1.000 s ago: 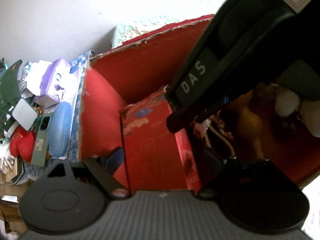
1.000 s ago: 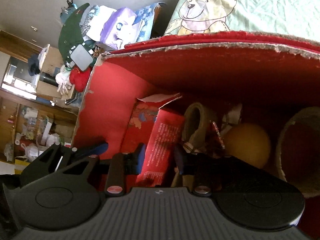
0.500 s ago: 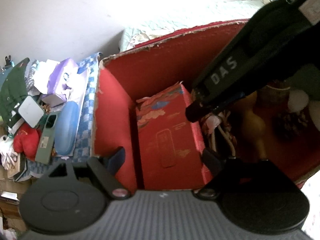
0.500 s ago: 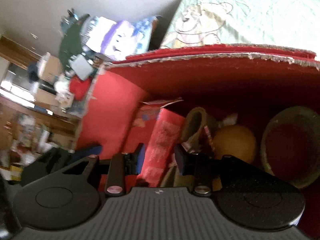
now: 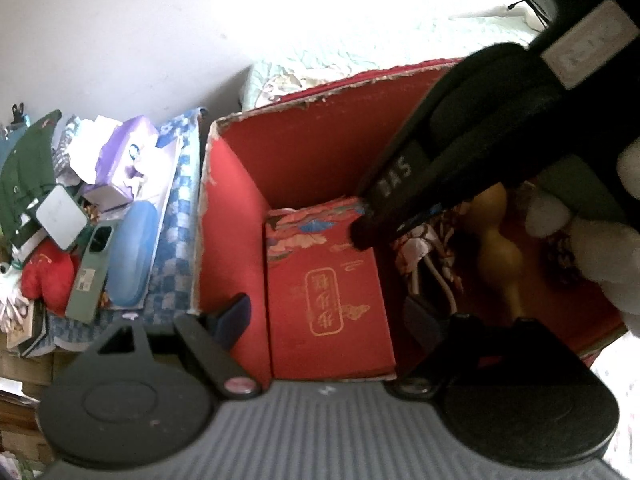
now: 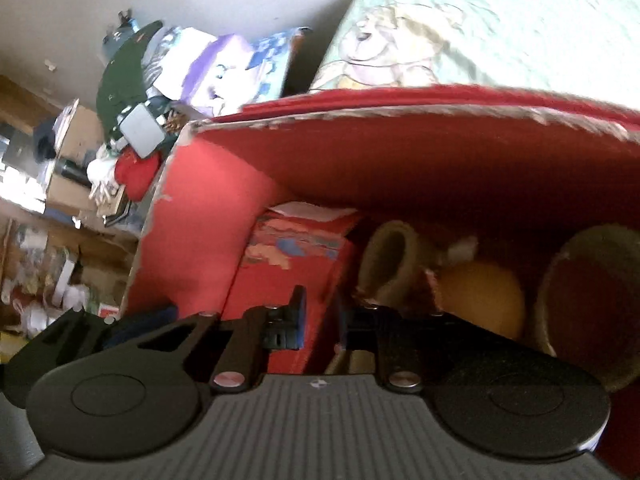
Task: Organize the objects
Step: 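Lower the envelope into the red box and open the right gripper, then withdraw the right gripper up and back from the box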
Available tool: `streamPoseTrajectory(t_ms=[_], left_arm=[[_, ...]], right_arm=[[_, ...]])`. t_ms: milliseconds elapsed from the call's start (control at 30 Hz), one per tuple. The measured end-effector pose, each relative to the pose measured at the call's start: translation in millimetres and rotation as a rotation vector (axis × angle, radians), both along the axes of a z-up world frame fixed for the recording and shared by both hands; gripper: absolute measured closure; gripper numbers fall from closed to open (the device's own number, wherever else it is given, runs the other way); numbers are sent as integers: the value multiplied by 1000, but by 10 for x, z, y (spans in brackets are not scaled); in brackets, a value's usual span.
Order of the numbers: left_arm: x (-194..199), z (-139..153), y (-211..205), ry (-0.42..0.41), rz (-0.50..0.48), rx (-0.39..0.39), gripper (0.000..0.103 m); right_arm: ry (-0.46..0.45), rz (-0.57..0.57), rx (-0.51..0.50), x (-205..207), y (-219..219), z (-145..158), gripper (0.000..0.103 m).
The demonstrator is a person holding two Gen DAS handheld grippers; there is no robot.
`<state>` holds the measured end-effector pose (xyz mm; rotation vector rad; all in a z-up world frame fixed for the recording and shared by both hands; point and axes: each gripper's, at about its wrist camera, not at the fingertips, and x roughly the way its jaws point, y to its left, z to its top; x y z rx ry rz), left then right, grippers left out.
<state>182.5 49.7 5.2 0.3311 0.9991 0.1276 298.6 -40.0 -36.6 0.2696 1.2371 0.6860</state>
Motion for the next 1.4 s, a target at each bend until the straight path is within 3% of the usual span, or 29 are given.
streamPoseTrajectory(t_ms=[200,367,600,867,1067,1400], left_arm=[[45,-15,0,3,10,-13,15],[93,-17,21,8,25,-41,15],[57,16,-14,-6,17,-44,14],[-6,31,-57,-19,5,-57,11],[-42,55,-84,-30,-7,-79,8],[-73,79,-41,-24,7,-144,3]], right_arm=[[-109,-48,-57,-201,-177,193,78],[-125,-151,-76,-342,-358,232,78],[-235,-224,-211,-659,-398,324,71],[-234,-315,-220,-878,-486,354,68],[-271,-373,-235,-1042,-516,422,44],[-308,-440,-258,-1197,-568,431,44]])
